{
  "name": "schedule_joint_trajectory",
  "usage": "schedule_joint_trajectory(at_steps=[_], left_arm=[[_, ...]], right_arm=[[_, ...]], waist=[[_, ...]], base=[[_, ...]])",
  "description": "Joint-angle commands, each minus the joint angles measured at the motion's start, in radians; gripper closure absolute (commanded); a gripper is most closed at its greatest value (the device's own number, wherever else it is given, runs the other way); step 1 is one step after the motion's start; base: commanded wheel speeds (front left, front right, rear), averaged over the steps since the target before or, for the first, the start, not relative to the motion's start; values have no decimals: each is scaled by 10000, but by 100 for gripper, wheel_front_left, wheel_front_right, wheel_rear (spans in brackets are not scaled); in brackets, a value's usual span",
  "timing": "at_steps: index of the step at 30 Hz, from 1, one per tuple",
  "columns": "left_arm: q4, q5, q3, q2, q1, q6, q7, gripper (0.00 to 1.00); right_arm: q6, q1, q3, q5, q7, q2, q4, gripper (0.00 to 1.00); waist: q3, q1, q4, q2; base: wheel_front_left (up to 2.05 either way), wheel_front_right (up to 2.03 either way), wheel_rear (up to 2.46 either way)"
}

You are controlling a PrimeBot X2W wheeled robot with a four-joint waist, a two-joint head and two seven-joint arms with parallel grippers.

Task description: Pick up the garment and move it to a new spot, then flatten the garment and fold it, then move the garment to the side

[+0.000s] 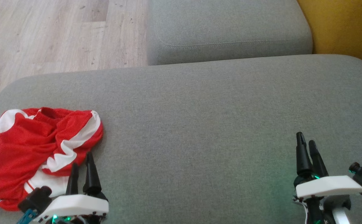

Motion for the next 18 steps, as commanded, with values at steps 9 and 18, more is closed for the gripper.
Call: schedule_joint_trajectory(at_steps=[9,18], left_arm=[[-608,1367,-57,62,-138,191,-366,0],[-628,2473,-278,63,-46,261,-630,0]], right_arm=[[-4,-123,475,-1469,-374,-77,-563,0],[-5,4,635,-2463,-639,-84,-673,0]], waist=[[-85,0,-1,0],[-234,0,66,0]], base=[[0,0,0],[0,0,0]])
